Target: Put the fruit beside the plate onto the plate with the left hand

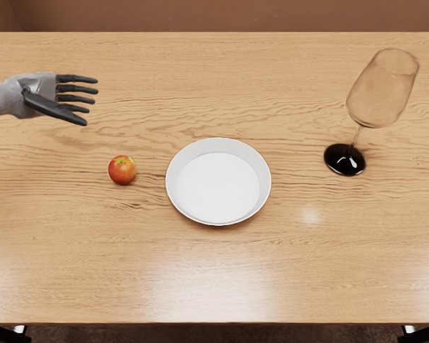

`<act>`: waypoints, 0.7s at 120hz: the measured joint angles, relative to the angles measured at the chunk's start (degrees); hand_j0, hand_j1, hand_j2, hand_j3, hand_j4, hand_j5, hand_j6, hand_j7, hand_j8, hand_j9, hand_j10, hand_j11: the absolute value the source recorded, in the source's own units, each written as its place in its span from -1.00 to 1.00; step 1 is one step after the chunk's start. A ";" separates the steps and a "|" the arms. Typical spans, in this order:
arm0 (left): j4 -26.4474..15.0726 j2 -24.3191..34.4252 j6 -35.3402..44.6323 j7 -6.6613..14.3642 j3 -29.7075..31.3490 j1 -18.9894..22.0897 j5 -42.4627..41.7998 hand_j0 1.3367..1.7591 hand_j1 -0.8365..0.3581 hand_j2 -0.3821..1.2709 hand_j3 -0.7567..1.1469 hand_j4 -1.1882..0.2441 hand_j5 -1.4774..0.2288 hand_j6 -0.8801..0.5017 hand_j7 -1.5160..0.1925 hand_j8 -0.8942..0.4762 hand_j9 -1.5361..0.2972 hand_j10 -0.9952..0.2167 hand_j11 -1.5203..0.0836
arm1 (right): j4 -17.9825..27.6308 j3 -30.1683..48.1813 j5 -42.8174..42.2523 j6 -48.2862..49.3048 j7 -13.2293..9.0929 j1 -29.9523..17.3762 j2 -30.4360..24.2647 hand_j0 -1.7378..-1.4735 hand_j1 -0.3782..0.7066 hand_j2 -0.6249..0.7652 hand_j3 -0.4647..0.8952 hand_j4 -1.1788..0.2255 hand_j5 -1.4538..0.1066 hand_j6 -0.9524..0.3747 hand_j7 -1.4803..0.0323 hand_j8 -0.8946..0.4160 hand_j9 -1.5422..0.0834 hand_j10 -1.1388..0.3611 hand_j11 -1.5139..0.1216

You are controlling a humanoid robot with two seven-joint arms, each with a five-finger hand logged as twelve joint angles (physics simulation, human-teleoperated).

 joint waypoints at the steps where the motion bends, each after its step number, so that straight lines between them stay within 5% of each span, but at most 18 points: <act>1: -0.05 0.02 0.00 0.01 0.00 0.00 0.04 0.52 0.48 -0.48 -0.20 0.31 0.35 -0.09 0.39 -0.06 0.32 0.23 0.49 | 0.00 0.00 0.00 0.00 0.00 0.00 0.00 -0.40 -0.89 -0.11 -0.32 0.64 0.82 0.40 0.91 0.33 0.86 0.48 0.81; 14: -0.46 0.11 -0.04 0.15 0.01 -0.55 0.81 0.52 0.48 -0.48 -0.20 0.31 0.35 -0.09 0.39 -0.06 0.32 0.23 0.49 | 0.01 -0.07 -0.01 -0.02 -0.04 -0.09 0.00 -0.40 -0.89 -0.11 -0.32 0.64 0.82 0.40 0.91 0.33 0.86 0.48 0.81; 30: -0.62 0.05 -0.05 0.36 0.03 -7.42 9.18 0.52 0.48 -0.48 -0.21 0.31 0.35 -0.09 0.39 -0.06 0.32 0.23 0.49 | 0.02 -0.05 0.04 -0.01 -0.16 -0.26 0.00 -0.40 -0.89 -0.11 -0.32 0.64 0.82 0.40 0.91 0.33 0.86 0.48 0.81; 53: -2.59 -5.74 -0.06 12.94 0.46 -13.39 19.17 0.52 0.48 -0.48 -0.21 0.31 0.35 -0.09 0.39 -0.06 0.32 0.23 0.49 | 0.01 -0.05 0.06 0.00 -0.20 -0.31 0.00 -0.40 -0.89 -0.11 -0.32 0.64 0.82 0.40 0.91 0.33 0.86 0.48 0.81; 68: -5.07 -5.91 -0.06 16.18 0.64 -13.03 24.52 0.52 0.48 -0.48 -0.20 0.31 0.35 -0.09 0.39 -0.06 0.32 0.23 0.49 | 0.01 -0.05 0.07 0.00 -0.21 -0.31 0.00 -0.40 -0.89 -0.11 -0.32 0.64 0.82 0.40 0.91 0.33 0.86 0.48 0.81; 84: -18.11 -0.84 -0.07 17.37 8.58 -20.00 25.94 0.52 0.48 -0.48 -0.21 0.31 0.35 -0.09 0.39 -0.06 0.32 0.23 0.49 | 0.00 -0.05 0.07 0.00 -0.21 -0.31 0.00 -0.40 -0.89 -0.11 -0.32 0.64 0.82 0.40 0.91 0.33 0.86 0.48 0.81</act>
